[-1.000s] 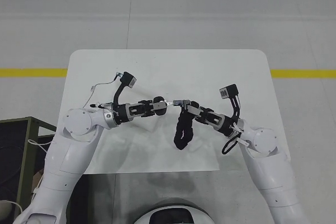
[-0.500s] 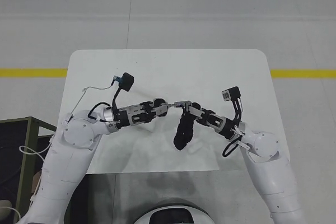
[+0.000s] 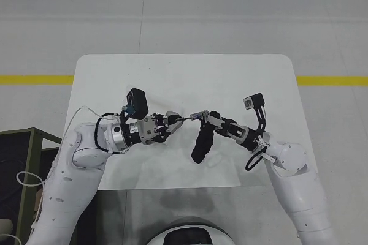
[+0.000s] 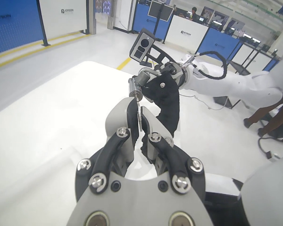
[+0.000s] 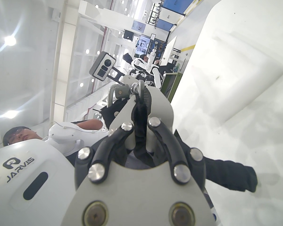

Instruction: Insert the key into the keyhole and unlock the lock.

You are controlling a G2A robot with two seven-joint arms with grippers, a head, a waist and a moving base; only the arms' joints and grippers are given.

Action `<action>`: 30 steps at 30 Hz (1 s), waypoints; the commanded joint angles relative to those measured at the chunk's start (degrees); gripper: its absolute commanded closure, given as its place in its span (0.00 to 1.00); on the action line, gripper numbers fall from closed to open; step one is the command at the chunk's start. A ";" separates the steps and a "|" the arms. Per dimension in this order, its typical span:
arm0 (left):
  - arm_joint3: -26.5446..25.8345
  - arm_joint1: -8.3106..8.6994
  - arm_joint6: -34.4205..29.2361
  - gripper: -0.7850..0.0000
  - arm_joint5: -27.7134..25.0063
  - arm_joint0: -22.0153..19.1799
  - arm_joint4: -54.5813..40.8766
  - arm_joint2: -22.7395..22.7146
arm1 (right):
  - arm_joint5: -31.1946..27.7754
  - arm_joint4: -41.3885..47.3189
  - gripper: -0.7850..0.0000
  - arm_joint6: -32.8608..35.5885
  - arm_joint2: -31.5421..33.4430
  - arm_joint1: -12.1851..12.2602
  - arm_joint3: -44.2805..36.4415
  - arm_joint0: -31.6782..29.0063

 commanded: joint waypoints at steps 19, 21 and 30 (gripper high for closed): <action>-0.49 -0.18 34.59 1.00 1.27 0.62 51.66 2.50 | 2.66 -0.13 1.00 1.88 -0.05 1.02 -0.51 1.24; -0.31 -0.05 38.20 1.00 2.83 0.66 55.58 2.80 | 3.01 -0.08 1.00 1.88 -0.23 1.09 -0.42 1.35; 0.55 0.16 44.18 0.00 6.20 1.05 61.24 3.29 | 4.67 -0.16 1.00 0.86 -1.14 1.30 0.44 1.71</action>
